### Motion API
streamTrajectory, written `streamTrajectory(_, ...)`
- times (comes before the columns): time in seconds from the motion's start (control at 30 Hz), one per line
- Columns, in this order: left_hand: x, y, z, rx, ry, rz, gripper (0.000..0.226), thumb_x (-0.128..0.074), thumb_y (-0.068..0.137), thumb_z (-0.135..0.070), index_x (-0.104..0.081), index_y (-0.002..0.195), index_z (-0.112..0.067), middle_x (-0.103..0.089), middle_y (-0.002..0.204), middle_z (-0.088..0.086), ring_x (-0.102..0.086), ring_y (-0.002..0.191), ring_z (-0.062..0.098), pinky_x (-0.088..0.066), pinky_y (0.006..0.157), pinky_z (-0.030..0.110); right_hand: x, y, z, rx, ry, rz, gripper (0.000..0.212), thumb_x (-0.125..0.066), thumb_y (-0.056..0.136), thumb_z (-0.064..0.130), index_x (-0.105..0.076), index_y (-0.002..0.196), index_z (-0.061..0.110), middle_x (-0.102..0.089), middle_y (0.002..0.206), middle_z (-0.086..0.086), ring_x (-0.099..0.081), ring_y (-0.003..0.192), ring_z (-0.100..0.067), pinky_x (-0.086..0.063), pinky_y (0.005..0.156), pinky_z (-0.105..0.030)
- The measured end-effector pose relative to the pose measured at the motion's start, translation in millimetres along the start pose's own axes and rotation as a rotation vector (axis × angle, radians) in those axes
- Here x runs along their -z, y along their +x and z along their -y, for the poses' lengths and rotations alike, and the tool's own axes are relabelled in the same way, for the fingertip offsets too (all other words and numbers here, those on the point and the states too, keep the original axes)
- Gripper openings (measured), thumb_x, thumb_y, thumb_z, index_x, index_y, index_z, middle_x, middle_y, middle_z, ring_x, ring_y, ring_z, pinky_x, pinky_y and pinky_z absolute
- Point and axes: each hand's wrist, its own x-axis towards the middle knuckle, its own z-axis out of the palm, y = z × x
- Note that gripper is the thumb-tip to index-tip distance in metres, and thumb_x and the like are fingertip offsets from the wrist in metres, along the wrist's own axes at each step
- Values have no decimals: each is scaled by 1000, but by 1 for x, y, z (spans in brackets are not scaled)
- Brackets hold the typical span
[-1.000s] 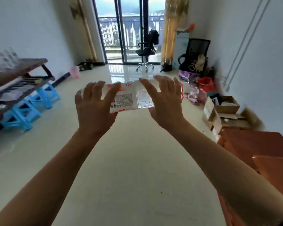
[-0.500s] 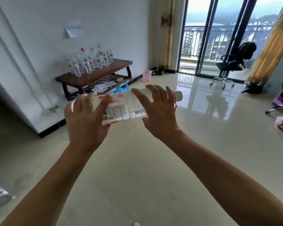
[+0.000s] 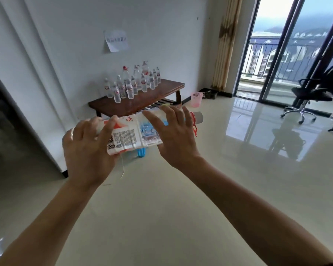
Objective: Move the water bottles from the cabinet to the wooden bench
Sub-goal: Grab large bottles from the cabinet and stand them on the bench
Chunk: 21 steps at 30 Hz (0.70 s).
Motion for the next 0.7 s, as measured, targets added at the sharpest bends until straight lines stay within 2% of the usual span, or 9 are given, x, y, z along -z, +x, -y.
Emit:
streamTrajectory(0.2, -105, 54, 110, 3, -23, 64, 92, -90, 65, -50, -49, 143, -22, -56, 135, 18, -52, 121, 42, -44, 87, 57, -121, 89, 35, -37, -52, 2, 103, -92, 58, 12, -43, 147, 32, -52, 139, -14, -37, 131, -34, -25, 119, -60)
streamTrajectory(0.33, -168, 96, 155, -39, -73, 78, 95, -91, 63, -48, -47, 143, -22, -58, 131, 19, -53, 121, 41, -46, 87, 56, -184, 134, 35, -60, -59, 17, 105, -94, 58, 15, -38, 146, 31, -51, 140, -16, -41, 133, -38, -24, 119, -60)
streamTrajectory(0.43, -221, 132, 176, -62, -91, 83, 91, -86, 66, -50, -45, 144, -24, -58, 132, 18, -53, 122, 41, -46, 89, 56, -227, 171, 21, -86, -88, 10, 108, -95, 56, 14, -38, 145, 31, -52, 139, -16, -39, 132, -37, -24, 119, -60)
streamTrajectory(0.57, -300, 172, 193, -90, -103, 37, 82, -76, 70, -53, -52, 143, -22, -58, 132, 18, -55, 121, 42, -45, 93, 57, -301, 209, -10, -87, -93, -19, 110, -96, 54, 13, -37, 145, 32, -52, 139, -16, -36, 133, -36, -22, 119, -60)
streamTrajectory(0.7, -398, 221, 199, -87, -65, 88, 93, -90, 63, -46, -49, 143, -24, -58, 132, 15, -53, 121, 39, -43, 93, 55, -393, 248, -61, -94, -93, -17, 118, -97, 48, 9, -36, 145, 34, -53, 137, -13, -36, 131, -33, -25, 118, -60)
